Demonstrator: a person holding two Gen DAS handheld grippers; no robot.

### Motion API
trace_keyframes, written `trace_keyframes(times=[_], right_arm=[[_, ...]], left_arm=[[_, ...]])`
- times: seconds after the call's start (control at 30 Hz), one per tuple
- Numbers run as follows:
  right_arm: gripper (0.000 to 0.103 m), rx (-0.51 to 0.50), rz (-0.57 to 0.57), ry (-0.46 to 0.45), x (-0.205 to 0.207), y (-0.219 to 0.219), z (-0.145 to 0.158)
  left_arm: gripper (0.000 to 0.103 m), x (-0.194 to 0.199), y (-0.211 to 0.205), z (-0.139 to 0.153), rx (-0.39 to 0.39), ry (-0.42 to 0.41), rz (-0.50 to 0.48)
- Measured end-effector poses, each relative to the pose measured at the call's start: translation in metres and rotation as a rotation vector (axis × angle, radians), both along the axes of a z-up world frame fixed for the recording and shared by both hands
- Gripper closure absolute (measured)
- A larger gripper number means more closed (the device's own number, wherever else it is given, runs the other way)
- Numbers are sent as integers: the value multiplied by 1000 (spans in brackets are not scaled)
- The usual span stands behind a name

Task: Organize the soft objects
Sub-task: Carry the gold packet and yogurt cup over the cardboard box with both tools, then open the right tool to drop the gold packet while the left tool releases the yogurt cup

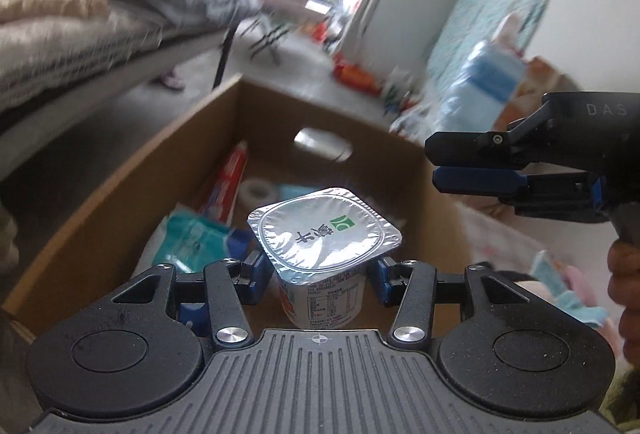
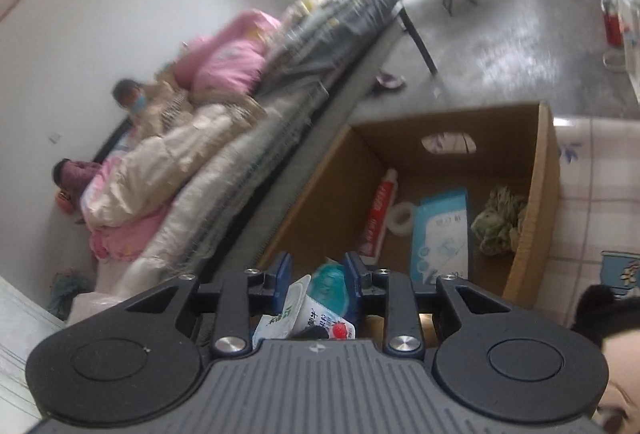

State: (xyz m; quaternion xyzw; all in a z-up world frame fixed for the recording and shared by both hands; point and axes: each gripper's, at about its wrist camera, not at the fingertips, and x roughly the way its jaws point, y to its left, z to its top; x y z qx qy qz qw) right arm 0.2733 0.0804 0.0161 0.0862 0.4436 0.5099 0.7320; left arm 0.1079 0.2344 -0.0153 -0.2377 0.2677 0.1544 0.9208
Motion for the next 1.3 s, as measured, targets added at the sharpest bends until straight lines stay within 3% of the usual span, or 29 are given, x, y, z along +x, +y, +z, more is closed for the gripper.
trace_keyframes(times=[0.17, 0.6, 0.97, 1.17, 1.3], right_arm=[[72, 16, -8, 32, 12, -1, -13], [72, 78, -43, -4, 12, -49, -2], [72, 111, -82, -21, 14, -83, 6], [71, 117, -99, -29, 15, -91, 6], [71, 109, -107, -36, 15, -93, 4]], left_arm=[[54, 12, 19, -13, -28, 80, 20], [54, 22, 3, -9, -64, 129, -13], [54, 97, -11, -24, -125, 227, -19], [53, 118, -20, -42, -148, 240, 2], [51, 125, -19, -57, -201, 294, 16]])
